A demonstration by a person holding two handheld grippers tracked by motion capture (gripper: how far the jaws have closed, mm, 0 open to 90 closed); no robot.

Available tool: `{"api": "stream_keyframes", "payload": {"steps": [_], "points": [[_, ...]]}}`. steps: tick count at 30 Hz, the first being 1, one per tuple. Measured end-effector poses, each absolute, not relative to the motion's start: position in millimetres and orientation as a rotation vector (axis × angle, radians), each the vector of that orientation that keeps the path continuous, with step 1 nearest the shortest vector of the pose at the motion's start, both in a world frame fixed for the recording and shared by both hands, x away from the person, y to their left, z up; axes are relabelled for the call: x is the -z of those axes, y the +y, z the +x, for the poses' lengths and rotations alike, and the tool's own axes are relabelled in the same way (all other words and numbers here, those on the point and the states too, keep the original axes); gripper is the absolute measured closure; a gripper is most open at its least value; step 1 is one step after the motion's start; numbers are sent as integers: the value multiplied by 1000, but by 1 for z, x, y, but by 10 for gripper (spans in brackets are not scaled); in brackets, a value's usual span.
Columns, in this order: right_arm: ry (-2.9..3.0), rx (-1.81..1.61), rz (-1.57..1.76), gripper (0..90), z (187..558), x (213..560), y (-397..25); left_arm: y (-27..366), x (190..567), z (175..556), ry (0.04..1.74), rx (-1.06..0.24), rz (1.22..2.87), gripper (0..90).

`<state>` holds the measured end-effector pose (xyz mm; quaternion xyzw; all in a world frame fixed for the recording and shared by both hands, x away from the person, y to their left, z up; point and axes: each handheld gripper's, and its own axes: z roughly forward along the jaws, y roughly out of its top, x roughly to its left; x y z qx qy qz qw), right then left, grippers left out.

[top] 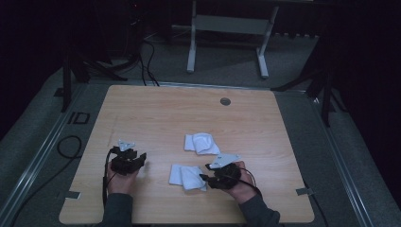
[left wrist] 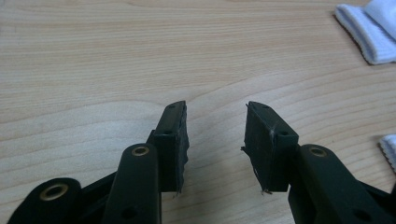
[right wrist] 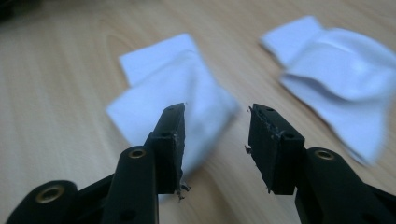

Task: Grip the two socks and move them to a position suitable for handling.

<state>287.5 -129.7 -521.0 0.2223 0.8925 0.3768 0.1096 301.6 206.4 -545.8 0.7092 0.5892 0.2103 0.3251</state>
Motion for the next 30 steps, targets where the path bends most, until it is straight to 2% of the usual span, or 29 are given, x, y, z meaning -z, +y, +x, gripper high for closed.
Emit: {"api": "stream_keyframes", "payload": {"steps": [8, 22, 25, 30], "points": [[2699, -989, 629, 562, 294, 550, -100, 200, 545, 301, 1514, -577, 1899, 587], [2608, -987, 808, 562, 319, 552, -73, 179, 545, 304, 1416, -555, 1958, 616], [2609, -990, 805, 562, 324, 552, -68, 172, 545, 306, 1385, -547, 1972, 651], [2604, -995, 814, 559, 331, 553, -60, 154, 544, 309, 1276, -560, 2027, 806]]}}
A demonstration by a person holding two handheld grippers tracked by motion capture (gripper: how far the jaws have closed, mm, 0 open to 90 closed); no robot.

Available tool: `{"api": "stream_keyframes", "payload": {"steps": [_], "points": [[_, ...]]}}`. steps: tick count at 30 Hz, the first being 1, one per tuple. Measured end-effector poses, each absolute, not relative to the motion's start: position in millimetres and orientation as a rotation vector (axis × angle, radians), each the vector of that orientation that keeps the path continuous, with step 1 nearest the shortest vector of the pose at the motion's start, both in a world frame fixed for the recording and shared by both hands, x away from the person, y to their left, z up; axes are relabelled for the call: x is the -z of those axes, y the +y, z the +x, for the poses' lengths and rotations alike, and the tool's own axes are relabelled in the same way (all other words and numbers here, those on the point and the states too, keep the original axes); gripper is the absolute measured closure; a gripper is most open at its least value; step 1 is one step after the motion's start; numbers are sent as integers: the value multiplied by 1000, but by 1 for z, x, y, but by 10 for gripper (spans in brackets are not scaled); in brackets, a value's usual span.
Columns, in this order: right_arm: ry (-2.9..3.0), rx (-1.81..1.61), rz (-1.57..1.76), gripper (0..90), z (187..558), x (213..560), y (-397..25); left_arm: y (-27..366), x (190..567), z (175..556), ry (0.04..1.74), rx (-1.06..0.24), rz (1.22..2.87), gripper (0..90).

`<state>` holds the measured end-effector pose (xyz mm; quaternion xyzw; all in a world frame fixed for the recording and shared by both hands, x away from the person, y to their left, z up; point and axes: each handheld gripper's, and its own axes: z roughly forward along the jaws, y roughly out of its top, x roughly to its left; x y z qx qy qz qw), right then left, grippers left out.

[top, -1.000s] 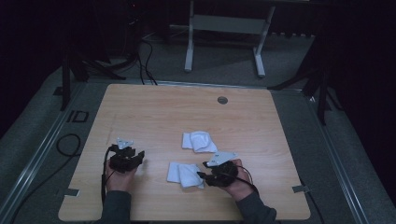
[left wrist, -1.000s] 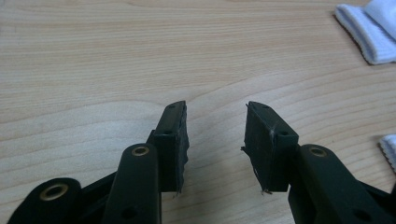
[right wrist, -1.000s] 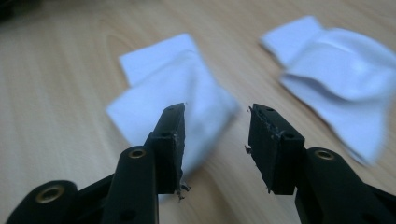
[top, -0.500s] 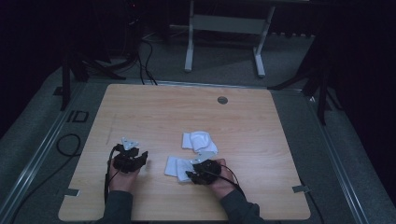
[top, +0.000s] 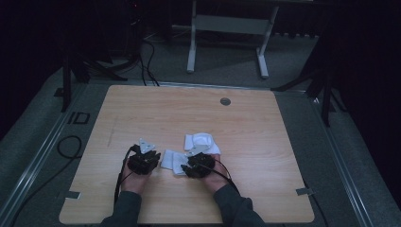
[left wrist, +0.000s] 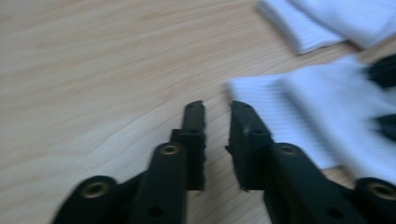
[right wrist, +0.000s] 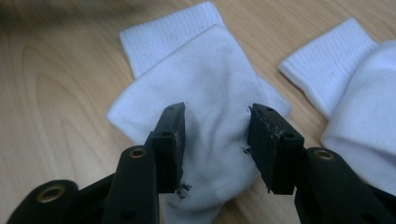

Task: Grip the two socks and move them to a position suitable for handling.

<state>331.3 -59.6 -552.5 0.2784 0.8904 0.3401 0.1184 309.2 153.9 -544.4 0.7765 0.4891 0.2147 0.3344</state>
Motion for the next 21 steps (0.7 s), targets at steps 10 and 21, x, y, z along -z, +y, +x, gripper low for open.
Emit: {"api": "stream_keyframes", "payload": {"steps": [10, 21], "points": [[2667, -1027, 821, 523, 346, 548, -56, 140, 555, 315, 1266, -540, 2104, 895], [2610, -1063, 962, 605, 361, 520, -84, 139, 555, 315, 1265, -550, 2111, 896]]}}
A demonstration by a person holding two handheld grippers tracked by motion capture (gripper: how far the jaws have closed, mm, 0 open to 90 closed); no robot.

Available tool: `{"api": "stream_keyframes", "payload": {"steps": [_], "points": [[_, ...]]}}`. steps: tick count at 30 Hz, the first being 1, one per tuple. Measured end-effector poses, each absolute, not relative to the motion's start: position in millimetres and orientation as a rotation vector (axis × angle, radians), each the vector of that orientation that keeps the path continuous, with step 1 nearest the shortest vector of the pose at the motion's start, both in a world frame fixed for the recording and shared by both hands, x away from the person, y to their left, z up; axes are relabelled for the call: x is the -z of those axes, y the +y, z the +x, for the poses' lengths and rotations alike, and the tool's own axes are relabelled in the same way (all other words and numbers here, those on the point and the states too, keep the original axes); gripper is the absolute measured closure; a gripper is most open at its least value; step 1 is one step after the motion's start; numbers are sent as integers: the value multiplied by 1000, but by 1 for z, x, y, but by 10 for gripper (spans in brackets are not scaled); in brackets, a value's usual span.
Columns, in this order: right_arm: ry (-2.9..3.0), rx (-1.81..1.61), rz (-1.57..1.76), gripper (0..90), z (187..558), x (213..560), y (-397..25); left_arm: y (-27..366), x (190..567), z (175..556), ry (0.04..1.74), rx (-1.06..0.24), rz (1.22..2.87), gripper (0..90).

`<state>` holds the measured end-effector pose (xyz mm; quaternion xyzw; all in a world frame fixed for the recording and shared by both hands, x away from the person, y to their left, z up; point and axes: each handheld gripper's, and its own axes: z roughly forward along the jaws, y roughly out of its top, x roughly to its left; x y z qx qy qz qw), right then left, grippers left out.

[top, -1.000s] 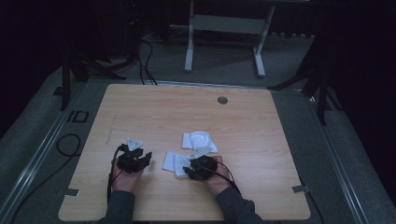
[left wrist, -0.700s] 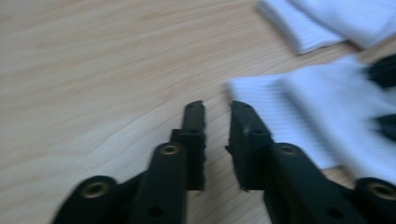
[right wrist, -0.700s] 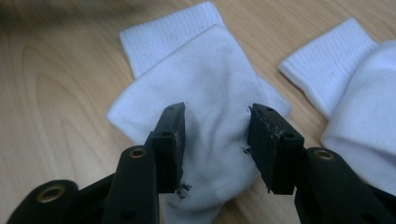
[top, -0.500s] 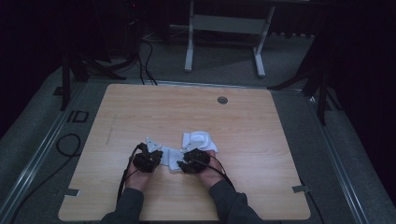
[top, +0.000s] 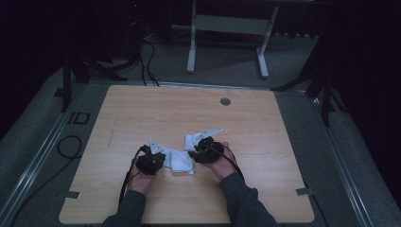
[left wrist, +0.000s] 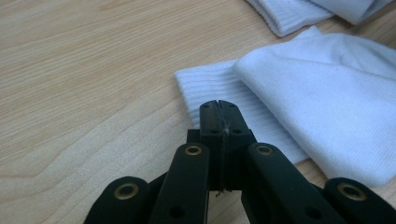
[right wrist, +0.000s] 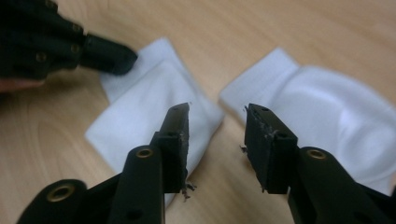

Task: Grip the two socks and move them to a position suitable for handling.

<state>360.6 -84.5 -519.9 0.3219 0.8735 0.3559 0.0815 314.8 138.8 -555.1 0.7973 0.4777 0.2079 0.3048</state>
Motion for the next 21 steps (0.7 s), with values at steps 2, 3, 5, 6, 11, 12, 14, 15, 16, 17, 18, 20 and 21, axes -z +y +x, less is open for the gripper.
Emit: {"api": "stream_keyframes", "payload": {"steps": [2, 3, 5, 6, 11, 12, 14, 15, 16, 17, 18, 20, 21], "points": [[2642, -1038, 982, 605, 357, 531, -80, 138, 555, 315, 1268, -554, 2112, 896], [2642, -1038, 982, 605, 357, 531, -80, 138, 555, 315, 1268, -555, 2112, 896], [2666, -1028, 1002, 603, 356, 540, -77, 138, 555, 315, 1266, -557, 2114, 896], [2676, -1014, 1007, 632, 356, 543, -75, 138, 555, 315, 1266, -557, 2114, 896], [2661, -997, 945, 874, 348, 540, -70, 138, 556, 314, 1266, -560, 2112, 896], [2656, -997, 927, 878, 346, 537, -71, 138, 556, 314, 1266, -560, 2112, 896], [2635, -992, 899, 879, 340, 530, -73, 138, 556, 314, 1267, -562, 2110, 895], [2625, -995, 887, 879, 337, 525, -75, 137, 556, 314, 1266, -563, 2111, 896], [2608, -1000, 865, 880, 331, 517, -80, 137, 556, 314, 1267, -564, 2111, 896], [2608, -1000, 865, 880, 331, 517, -80, 137, 556, 314, 1267, -565, 2111, 896], [2595, -1002, 853, 880, 328, 514, -84, 137, 556, 314, 1267, -566, 2113, 895], [2571, -994, 842, 879, 321, 507, -93, 137, 556, 314, 1267, -569, 2114, 896], [2563, -993, 841, 879, 319, 505, -98, 137, 556, 314, 1267, -571, 2114, 896]]}}
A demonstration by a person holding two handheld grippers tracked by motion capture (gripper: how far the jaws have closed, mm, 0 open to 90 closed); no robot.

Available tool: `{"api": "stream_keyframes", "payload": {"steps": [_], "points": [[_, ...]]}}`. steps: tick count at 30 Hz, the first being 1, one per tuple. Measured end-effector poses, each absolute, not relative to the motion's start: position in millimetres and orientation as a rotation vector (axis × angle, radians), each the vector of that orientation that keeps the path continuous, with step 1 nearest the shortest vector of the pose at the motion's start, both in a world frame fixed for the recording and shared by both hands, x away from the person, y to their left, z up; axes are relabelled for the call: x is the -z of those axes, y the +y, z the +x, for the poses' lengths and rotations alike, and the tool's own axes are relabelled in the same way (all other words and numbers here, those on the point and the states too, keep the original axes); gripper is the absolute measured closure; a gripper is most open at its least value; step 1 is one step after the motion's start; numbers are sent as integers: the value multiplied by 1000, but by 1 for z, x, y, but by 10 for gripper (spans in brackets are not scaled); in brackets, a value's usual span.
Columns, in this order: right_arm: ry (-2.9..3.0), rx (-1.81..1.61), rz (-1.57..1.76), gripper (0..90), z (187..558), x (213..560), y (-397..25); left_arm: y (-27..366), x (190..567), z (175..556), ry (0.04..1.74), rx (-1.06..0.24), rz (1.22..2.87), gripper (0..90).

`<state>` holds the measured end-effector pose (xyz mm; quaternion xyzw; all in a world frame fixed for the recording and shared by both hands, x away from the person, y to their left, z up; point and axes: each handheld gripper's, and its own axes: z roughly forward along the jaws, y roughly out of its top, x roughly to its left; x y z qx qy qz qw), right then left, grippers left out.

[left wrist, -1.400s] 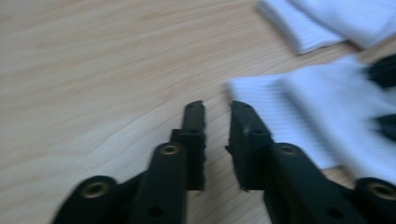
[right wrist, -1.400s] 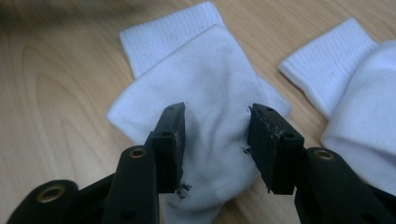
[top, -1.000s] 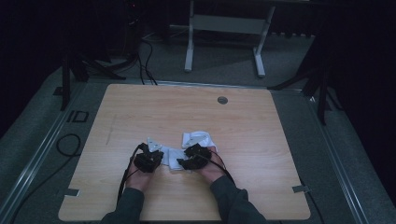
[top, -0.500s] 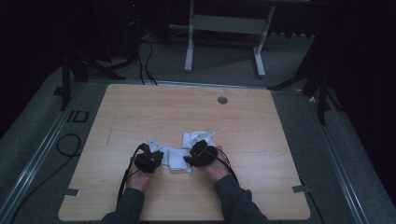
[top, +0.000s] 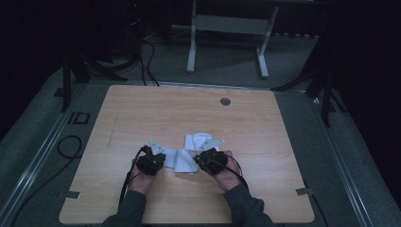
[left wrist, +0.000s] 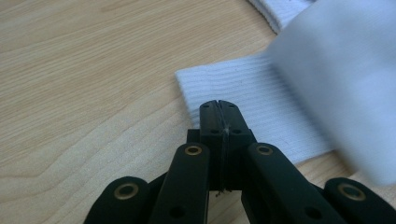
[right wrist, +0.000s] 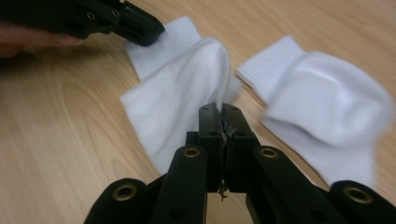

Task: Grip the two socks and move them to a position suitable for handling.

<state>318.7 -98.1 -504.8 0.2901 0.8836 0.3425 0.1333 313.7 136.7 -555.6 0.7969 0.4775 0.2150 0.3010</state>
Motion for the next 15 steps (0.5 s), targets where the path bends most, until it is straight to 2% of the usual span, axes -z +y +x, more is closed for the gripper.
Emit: {"api": "stream_keyframes", "payload": {"steps": [11, 15], "points": [[2476, -947, 991, 868, 301, 507, -169, 135, 556, 313, 1246, -598, 2135, 895], [2472, -933, 1006, 866, 298, 508, -180, 136, 556, 313, 1242, -591, 2134, 895]]}}
